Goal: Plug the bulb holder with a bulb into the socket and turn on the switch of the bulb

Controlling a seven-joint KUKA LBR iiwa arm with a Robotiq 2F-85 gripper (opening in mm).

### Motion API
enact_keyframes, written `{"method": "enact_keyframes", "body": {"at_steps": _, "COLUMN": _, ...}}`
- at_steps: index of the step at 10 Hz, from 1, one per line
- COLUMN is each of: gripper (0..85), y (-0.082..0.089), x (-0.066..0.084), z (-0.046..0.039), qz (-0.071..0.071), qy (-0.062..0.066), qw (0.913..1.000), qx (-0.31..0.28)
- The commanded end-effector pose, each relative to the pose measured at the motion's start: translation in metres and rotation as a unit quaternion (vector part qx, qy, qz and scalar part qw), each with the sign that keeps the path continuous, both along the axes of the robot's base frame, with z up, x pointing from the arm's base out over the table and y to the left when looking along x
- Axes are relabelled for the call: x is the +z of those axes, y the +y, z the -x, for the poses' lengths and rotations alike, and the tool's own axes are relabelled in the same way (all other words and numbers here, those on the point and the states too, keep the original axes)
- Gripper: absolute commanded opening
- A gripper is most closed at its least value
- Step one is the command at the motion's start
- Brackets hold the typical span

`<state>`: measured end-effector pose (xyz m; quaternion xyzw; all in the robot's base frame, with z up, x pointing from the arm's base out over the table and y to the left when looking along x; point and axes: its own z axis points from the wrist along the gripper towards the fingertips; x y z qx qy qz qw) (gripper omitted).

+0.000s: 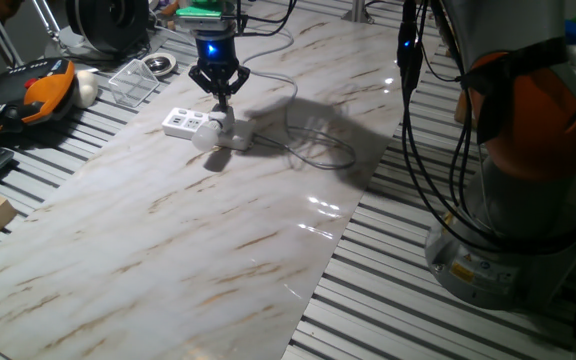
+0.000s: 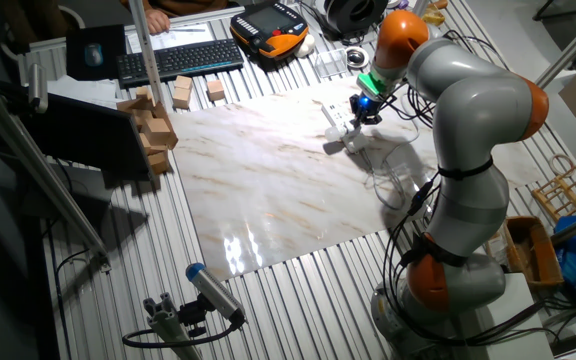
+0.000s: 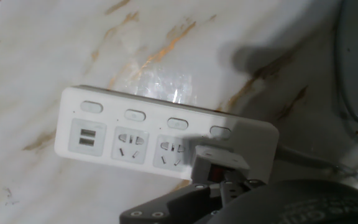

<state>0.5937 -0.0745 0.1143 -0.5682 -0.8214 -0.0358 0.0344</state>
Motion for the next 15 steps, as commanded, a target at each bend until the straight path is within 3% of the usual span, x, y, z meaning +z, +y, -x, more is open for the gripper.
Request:
{"method": "enact_keyframes", "body": {"at_steps": 1, "gripper": 0.0, "y": -0.0001, "x": -0.0010, "z": 0.0005, "qz": 0.000, "qy": 0.000, "qw": 1.0000, "qx": 0.000}}
{"method": "enact_keyframes", "body": {"at_steps": 15, "gripper": 0.0, "y": 0.0039, "x": 0.0026, "z": 0.0008, "qz": 0.001, "qy": 0.009, "qw": 1.0000, "qx": 0.003}}
